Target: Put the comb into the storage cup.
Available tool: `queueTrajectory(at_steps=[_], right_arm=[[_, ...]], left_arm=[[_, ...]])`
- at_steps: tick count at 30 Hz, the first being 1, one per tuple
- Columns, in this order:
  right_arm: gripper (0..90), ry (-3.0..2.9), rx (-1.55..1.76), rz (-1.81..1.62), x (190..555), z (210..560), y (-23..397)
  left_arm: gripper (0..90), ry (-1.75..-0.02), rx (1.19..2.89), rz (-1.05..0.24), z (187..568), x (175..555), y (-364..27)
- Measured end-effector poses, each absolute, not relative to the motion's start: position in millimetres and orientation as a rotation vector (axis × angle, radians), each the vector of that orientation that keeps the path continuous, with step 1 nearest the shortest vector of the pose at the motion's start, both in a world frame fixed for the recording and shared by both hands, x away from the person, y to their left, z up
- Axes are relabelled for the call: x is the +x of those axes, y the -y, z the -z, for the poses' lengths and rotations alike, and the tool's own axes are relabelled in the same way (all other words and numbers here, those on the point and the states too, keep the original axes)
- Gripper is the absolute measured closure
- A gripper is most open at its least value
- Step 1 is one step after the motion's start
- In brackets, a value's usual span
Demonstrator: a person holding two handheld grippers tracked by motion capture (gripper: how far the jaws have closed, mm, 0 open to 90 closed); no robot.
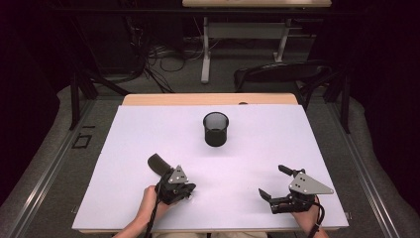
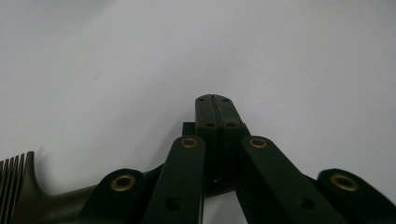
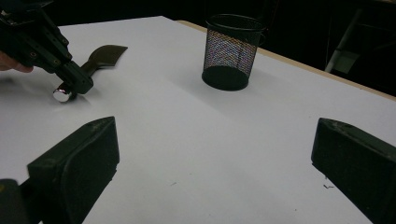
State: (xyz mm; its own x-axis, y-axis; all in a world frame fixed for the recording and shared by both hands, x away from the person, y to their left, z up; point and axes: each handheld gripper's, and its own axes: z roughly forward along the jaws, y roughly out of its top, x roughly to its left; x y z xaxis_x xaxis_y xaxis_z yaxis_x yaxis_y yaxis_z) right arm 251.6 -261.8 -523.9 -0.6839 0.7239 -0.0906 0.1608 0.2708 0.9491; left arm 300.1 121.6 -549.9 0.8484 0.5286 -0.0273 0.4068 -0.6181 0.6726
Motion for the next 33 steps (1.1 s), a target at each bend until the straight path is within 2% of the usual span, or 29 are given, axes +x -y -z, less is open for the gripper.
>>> queueTrajectory(at_steps=[33], right_arm=[[0.6, -2.03, 0.796, -1.417, 251, 524, 263]], left_arm=[[90.0, -0.706, 2.38, -0.19, 550, 295, -143]])
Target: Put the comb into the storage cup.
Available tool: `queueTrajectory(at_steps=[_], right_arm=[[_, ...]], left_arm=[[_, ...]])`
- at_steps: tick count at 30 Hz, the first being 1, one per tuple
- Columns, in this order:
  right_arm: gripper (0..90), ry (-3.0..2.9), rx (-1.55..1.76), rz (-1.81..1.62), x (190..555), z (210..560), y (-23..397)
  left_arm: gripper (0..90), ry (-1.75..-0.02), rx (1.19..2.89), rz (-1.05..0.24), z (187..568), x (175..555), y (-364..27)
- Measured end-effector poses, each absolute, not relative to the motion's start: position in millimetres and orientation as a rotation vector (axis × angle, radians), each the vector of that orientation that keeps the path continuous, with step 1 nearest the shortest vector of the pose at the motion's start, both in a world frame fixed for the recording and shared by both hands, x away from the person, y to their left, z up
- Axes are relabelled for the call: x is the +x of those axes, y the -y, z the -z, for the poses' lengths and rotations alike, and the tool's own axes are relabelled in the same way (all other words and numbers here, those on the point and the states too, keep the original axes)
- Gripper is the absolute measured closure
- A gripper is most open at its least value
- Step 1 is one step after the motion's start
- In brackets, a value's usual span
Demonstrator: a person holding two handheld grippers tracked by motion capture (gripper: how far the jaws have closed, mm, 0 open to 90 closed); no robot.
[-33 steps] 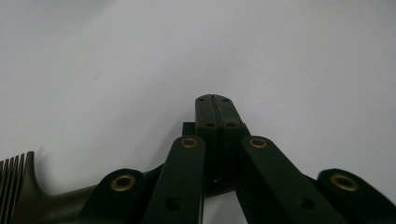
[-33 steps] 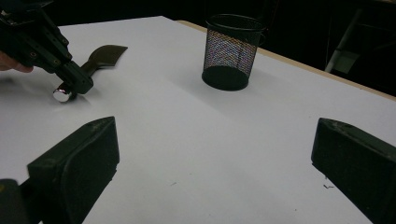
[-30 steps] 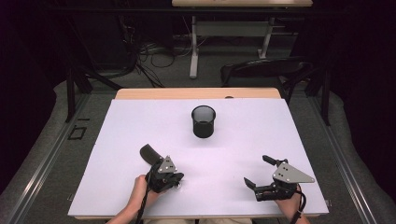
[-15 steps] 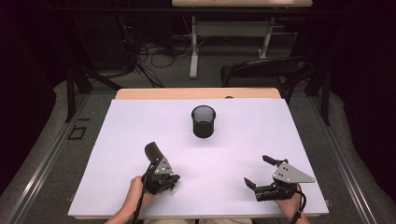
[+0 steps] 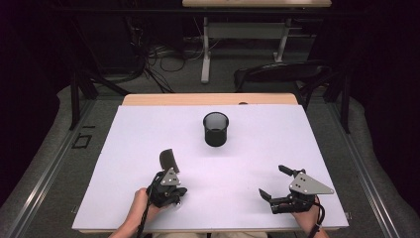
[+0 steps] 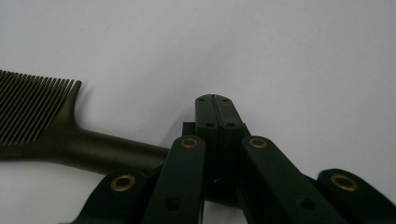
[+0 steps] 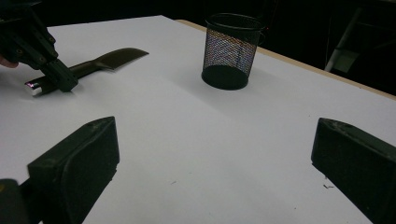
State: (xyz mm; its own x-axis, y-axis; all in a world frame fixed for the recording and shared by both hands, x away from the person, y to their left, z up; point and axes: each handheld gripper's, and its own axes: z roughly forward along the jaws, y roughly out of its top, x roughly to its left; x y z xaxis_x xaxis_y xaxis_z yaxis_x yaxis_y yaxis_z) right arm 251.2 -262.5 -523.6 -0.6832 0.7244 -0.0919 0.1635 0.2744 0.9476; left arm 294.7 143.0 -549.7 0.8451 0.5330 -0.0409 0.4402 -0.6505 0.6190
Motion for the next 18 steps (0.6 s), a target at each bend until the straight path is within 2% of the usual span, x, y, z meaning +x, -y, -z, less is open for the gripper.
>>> queueTrajectory(at_steps=[18], right_arm=[[0.7, -2.035, 0.801, -1.412, 251, 523, 263]], left_arm=[[90.0, -0.749, 2.391, -0.188, 549, 296, -155]])
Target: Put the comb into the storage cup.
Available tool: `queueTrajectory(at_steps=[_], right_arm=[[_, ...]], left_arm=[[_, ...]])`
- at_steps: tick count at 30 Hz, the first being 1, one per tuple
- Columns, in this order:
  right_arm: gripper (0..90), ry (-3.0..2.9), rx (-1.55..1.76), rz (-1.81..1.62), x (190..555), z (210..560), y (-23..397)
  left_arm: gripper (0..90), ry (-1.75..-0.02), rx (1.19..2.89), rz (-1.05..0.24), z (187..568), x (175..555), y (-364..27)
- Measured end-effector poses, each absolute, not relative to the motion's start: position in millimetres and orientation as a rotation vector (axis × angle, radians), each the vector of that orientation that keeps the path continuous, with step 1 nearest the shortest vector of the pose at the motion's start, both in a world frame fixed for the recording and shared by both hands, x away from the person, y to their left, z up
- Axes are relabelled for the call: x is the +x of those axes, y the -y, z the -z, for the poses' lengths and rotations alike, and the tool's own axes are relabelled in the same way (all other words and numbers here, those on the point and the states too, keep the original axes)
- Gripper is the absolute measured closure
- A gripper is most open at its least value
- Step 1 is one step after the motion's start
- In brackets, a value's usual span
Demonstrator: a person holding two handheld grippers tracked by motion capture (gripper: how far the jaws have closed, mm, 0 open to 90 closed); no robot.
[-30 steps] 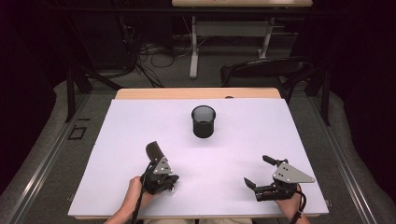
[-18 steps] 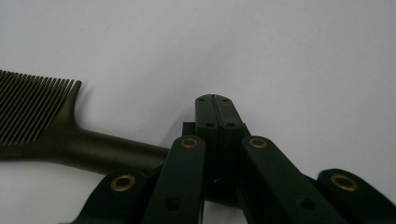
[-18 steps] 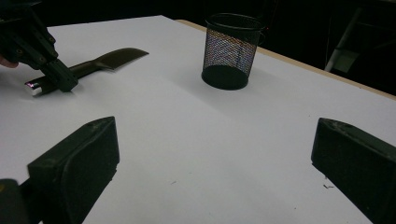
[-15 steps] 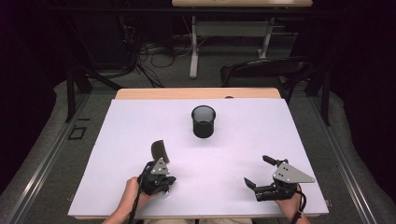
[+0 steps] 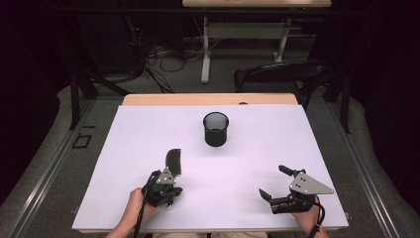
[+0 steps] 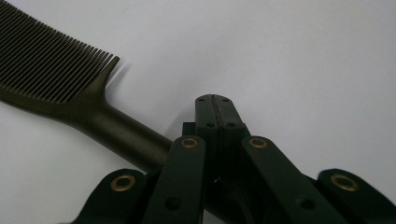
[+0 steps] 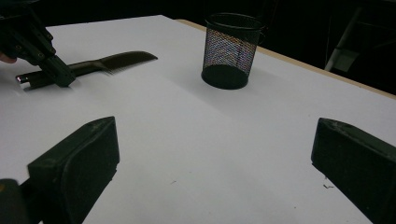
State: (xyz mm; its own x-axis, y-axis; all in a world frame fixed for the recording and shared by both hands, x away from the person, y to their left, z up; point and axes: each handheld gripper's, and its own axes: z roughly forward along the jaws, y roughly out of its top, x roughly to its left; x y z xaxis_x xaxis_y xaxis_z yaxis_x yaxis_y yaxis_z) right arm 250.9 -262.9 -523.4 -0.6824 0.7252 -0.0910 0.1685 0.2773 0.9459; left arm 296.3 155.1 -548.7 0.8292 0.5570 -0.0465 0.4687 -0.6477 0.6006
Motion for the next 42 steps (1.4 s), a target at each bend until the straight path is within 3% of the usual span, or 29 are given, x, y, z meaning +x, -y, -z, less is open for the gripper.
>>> queueTrajectory(at_steps=[42], right_arm=[[0.7, -2.036, 0.807, -1.416, 251, 524, 264]], left_arm=[[90.0, -0.807, 2.424, -0.238, 543, 304, -174]])
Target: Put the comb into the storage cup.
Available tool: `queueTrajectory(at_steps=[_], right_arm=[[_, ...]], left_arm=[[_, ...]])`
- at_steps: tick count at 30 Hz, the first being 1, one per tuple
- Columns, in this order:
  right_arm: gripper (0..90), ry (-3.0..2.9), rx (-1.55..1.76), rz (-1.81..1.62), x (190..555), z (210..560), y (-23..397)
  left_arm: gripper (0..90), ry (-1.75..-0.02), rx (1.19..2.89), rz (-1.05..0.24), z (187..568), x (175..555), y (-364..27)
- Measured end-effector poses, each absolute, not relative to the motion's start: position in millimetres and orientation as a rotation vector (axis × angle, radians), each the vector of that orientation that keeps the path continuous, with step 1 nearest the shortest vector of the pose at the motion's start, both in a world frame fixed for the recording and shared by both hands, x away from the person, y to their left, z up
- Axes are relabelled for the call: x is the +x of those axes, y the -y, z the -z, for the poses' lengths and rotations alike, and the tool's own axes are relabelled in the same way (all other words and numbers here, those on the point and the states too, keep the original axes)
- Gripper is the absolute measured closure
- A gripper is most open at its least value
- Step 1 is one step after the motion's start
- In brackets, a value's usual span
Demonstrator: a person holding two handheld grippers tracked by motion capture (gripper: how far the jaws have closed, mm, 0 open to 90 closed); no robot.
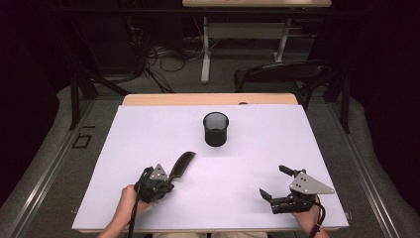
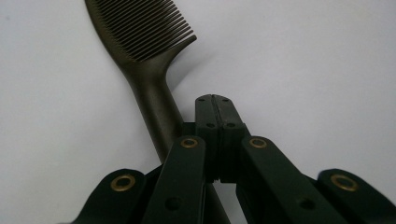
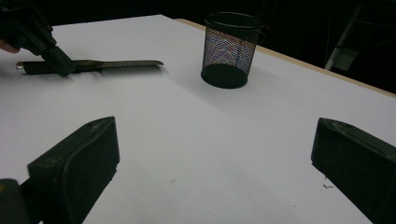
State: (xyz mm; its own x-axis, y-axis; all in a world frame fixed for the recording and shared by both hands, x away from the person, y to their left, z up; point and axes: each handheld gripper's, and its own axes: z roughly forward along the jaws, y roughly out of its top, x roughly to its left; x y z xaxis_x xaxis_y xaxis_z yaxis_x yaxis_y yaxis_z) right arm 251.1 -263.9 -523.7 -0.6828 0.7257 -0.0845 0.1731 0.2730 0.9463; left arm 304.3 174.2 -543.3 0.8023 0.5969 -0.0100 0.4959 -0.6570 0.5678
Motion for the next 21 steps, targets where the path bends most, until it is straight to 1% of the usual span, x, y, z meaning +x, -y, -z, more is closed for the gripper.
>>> queueTrajectory(at_steps=[21], right_arm=[[0.7, -2.034, 0.808, -1.414, 251.0, 523.6, 264.1]], left_arm=[[90.0, -0.802, 2.453, -0.25, 538.6, 303.3, -178.9]])
